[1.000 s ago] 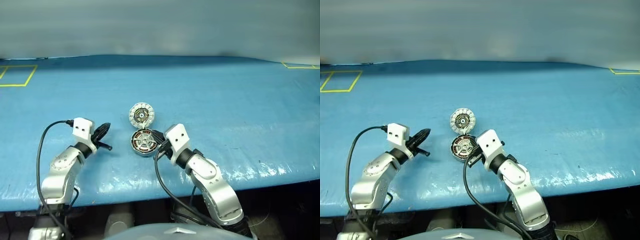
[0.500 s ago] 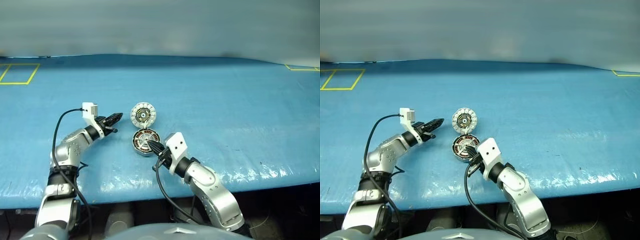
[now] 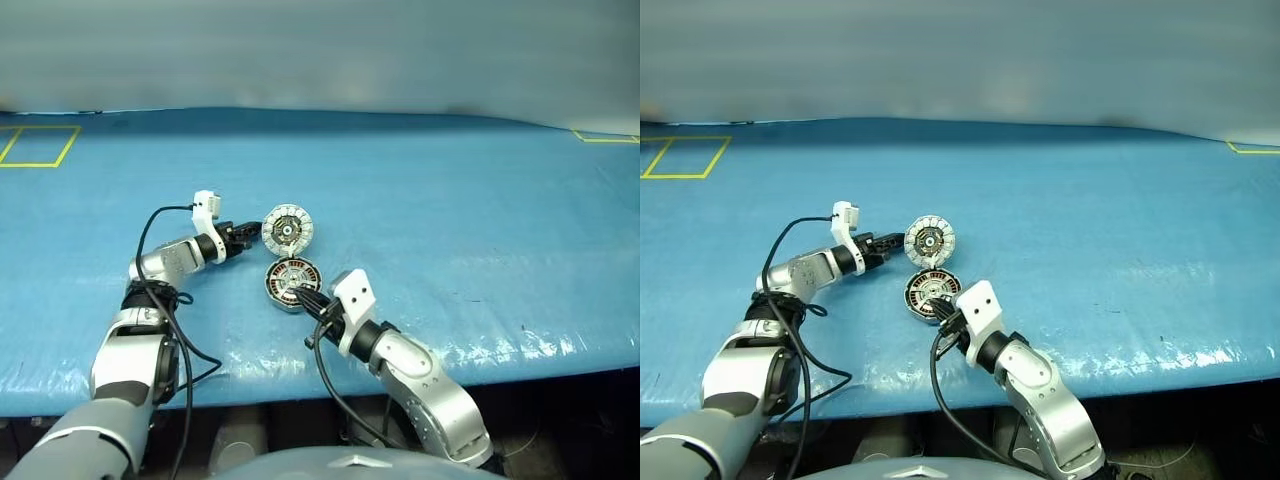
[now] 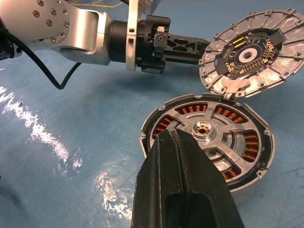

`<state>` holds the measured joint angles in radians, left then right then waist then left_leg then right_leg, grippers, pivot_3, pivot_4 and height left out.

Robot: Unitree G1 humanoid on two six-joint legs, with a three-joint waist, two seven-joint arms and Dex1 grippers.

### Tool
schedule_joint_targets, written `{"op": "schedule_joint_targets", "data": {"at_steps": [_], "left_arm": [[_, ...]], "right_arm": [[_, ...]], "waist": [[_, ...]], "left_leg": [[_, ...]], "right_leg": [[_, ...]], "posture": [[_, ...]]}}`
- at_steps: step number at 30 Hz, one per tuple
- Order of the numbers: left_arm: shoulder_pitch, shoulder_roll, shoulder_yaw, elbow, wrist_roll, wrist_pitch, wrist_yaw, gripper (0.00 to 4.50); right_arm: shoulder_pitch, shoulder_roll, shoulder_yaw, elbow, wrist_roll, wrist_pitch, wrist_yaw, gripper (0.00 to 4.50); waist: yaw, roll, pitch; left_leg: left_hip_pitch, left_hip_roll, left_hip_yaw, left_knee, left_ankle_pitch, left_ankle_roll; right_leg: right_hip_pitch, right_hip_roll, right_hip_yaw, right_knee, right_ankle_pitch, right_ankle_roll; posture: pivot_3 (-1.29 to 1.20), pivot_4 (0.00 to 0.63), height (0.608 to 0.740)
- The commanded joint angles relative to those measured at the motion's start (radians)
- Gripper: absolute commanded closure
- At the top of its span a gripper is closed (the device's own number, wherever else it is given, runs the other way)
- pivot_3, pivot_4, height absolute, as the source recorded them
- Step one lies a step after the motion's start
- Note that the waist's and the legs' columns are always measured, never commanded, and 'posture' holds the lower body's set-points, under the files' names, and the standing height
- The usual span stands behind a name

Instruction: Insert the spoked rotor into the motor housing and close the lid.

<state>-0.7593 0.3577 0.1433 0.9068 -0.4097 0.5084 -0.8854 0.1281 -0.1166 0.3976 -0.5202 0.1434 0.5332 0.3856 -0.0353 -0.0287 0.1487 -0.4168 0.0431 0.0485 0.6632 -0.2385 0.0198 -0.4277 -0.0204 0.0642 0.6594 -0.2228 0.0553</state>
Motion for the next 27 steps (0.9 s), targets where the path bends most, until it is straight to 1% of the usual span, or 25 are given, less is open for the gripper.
{"op": "schedule_joint_targets", "data": {"at_steps": [1,6,12,18,23,27], "left_arm": [[-0.059,-0.003,-0.014,0.060,0.024,-0.046,-0.105,4.50],[-0.116,-0.012,-0.012,0.161,0.048,-0.071,-0.201,4.50],[-0.153,-0.024,-0.024,0.213,0.079,-0.068,-0.311,4.50],[-0.164,-0.020,-0.053,0.210,0.110,-0.041,-0.427,4.50],[-0.161,-0.009,-0.117,0.191,0.154,0.002,-0.545,4.50],[-0.159,0.000,-0.162,0.183,0.191,-0.007,-0.594,4.50]], "right_arm": [[0.009,-0.005,0.007,-0.054,0.017,0.001,-0.011,4.49],[0.022,-0.013,0.013,-0.067,0.014,0.001,-0.032,4.49],[0.031,-0.018,0.008,-0.083,0.017,0.015,-0.056,4.49],[0.035,-0.026,0.006,-0.095,0.020,0.032,-0.068,4.49],[0.025,-0.025,0.005,-0.090,0.015,0.039,-0.075,4.49],[0.020,-0.023,0.000,-0.088,0.016,0.042,-0.081,4.49]], "waist": [[-0.001,0.000,0.000],[-0.001,0.000,0.000],[-0.001,-0.001,0.000],[-0.001,-0.001,0.000],[-0.001,-0.001,0.000],[-0.001,-0.001,0.000]], "left_leg": [[0.000,0.000,0.000,0.000,0.000,0.000],[0.000,0.000,0.000,0.000,0.000,0.000],[-0.001,0.000,-0.001,0.000,0.000,0.000],[-0.001,0.000,-0.001,0.001,0.000,0.000],[-0.002,0.000,-0.001,0.001,0.000,0.000],[-0.002,0.000,-0.001,0.002,0.000,0.000]], "right_leg": [[0.000,0.000,0.000,0.000,0.000,0.000],[0.000,0.000,0.000,0.000,0.000,0.000],[0.000,0.000,0.000,0.000,0.000,0.000],[0.000,0.000,0.000,0.000,0.000,0.000],[0.000,0.000,0.000,0.000,0.000,0.000],[0.000,0.001,0.000,0.000,0.000,0.000]], "posture": [[0.00,0.150,0.740],[0.00,0.150,0.740],[0.00,0.150,0.740],[0.00,0.150,0.740],[0.00,0.150,0.740],[0.00,0.150,0.740]]}}
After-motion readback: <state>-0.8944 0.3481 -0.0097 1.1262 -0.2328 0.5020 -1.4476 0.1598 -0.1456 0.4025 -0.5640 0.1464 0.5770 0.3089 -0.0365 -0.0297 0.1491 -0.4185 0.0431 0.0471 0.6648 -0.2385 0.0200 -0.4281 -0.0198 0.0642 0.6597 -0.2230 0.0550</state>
